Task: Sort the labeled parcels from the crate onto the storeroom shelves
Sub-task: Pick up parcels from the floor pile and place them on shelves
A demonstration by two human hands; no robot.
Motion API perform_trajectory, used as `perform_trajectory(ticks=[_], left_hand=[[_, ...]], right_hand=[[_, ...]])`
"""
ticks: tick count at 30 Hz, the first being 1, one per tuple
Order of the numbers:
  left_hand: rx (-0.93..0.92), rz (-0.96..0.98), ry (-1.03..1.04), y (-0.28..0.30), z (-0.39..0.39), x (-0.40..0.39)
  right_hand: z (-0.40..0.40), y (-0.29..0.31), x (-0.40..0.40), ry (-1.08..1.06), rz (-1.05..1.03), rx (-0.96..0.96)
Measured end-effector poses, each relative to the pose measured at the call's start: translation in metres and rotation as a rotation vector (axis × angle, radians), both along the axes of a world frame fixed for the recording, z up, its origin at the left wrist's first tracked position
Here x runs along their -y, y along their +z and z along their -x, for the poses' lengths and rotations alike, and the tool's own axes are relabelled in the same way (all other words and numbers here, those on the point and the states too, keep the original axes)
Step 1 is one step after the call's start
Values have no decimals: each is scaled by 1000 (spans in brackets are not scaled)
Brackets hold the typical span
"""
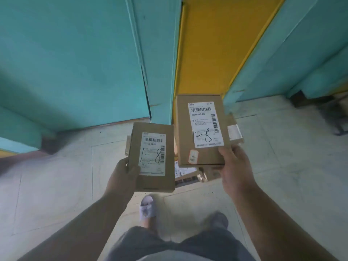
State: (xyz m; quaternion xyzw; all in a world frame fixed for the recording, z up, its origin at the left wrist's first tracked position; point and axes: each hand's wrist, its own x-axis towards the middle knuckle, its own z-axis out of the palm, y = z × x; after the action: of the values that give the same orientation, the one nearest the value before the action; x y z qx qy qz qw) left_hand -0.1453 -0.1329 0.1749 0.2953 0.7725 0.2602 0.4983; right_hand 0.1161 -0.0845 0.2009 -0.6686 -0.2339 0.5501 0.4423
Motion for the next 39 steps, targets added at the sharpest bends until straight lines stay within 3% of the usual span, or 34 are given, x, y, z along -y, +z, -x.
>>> perform_trajectory(ticks=[4, 9, 16, 25, 33, 36, 39], left_hand=[[36, -63, -39, 33, -67, -6], [111, -197, -173, 68, -213, -25], [81, -268, -363, 97, -397, -52], [10, -272, -627, 86, -584, -127], [96, -322, -1037, 111, -818, -182], [70, -384, -1243, 117, -904, -185], [68, -365, -1318, 106, -990, -184]], right_hand=[[-70, 44, 9, -37, -62, -60], [-209, 100, 31, -137, -148, -149], [-385, 160, 59, -292, -262, 24], [-556, 156, 47, -513, -241, 138], [-721, 178, 80, -790, -211, 299], [-782, 173, 98, -873, -175, 394], [-850, 154, 112, -966, -152, 420]])
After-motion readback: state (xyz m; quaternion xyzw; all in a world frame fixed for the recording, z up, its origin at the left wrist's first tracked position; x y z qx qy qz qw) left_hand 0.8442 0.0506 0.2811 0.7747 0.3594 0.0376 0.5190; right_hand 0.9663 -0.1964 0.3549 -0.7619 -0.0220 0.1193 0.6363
